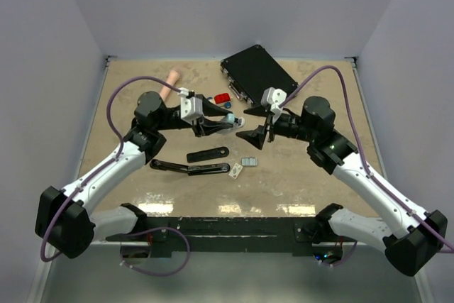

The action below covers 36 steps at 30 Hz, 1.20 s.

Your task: Load the staples into the stapler

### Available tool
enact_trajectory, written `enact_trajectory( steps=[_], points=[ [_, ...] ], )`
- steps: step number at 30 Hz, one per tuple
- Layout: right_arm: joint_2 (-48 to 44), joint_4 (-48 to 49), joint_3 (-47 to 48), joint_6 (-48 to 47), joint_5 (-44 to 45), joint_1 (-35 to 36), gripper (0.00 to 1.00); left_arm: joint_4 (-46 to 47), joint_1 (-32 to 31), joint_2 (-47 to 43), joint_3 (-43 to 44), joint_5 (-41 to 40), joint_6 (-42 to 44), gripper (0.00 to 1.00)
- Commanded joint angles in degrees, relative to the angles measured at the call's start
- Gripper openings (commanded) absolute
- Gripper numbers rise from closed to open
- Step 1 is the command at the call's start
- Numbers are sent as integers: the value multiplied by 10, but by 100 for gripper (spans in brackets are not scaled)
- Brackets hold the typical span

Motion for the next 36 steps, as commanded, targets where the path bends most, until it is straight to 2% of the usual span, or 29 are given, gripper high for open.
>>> enact_trajectory(
  steps=[1,5,9,20,22,23,24,26,27,28,33,36],
  points=[
    [14,1,44,-28,-58,1,71,112,3,-29,-9,28,-79,0],
    [21,1,51,-25,-78,2,61,108,3,-39,-12,27,-86,0],
    [23,1,53,-21,-90,1,47,108,3,-43,-10,28,-93,0],
    [23,6,61,0,-121,2,48,110,3,-45,-5,35,-115,0],
    [24,6,62,1,-122,2,43,124,3,-48,-7,35,-121,0],
    [25,5,62,1,-122,2,40,130,3,-49,-10,36,-129,0],
    [25,6,61,2,-121,2,31,138,3,-49,-10,35,-132,0],
    [23,12,60,8,-122,3,21,142,3,-50,-10,37,-138,0],
    [21,14,59,11,-122,2,7,146,3,-51,-10,37,-139,0],
    [19,15,58,14,-121,2,0,148,3,-56,-11,34,-141,0],
    [-10,24,39,26,-83,-14,0,152,31,-88,-20,8,-144,0],
    [-48,107,5,82,-98,-46,0,157,73,-114,-23,-13,-165,0]
  ],
)
